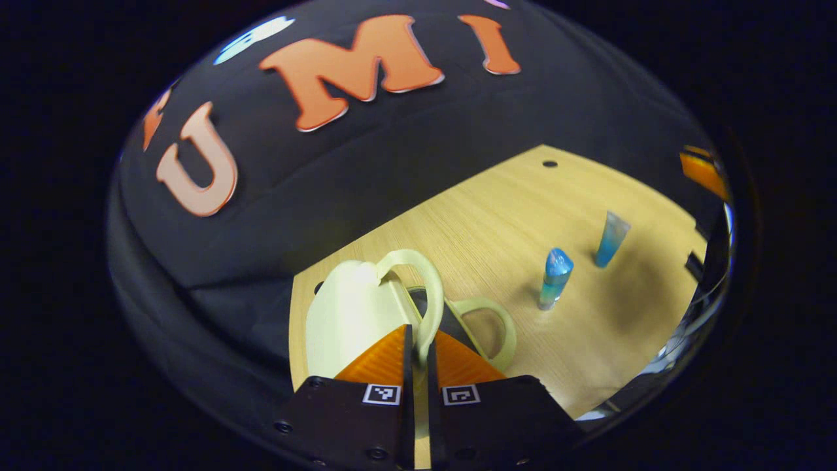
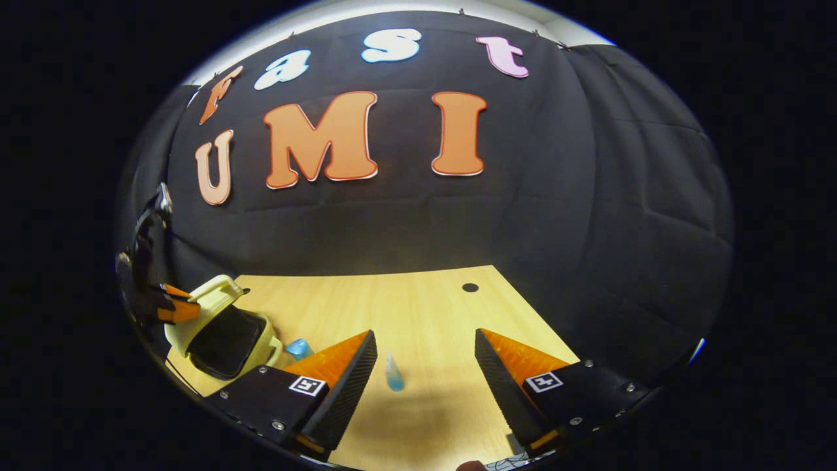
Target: First open the suitcase, pack the skin care products into it, and then close the suitcase.
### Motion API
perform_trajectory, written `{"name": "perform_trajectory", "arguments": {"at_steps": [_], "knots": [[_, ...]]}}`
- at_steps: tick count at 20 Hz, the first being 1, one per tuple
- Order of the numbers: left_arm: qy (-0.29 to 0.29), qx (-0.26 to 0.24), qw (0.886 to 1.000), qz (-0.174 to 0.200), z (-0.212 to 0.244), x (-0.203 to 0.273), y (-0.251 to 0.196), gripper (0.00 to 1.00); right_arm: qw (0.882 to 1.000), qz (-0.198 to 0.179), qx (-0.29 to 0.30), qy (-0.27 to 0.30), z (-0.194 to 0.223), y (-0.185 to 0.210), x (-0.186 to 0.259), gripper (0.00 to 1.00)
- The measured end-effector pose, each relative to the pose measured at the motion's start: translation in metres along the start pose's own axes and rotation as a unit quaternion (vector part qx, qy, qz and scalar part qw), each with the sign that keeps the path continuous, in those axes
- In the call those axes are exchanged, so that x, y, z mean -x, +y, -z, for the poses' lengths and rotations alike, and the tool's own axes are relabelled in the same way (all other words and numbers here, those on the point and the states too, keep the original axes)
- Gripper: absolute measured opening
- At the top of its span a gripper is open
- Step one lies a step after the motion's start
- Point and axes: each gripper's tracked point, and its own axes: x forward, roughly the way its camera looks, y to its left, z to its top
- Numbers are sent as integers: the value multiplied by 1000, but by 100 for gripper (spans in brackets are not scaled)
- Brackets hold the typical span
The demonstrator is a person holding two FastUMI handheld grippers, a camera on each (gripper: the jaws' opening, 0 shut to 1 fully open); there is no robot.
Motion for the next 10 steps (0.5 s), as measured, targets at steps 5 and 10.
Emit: {"name": "perform_trajectory", "arguments": {"at_steps": [5, 10], "knots": [[-45, 116, 992, 37, -14, 18, 27, 9, 1000, -10, -6, -14, -16, 55, 3, 95], [-75, 197, 976, 55, -14, 17, 42, 7, 1000, -14, -2, -27, -32, 106, 8, 95]]}}
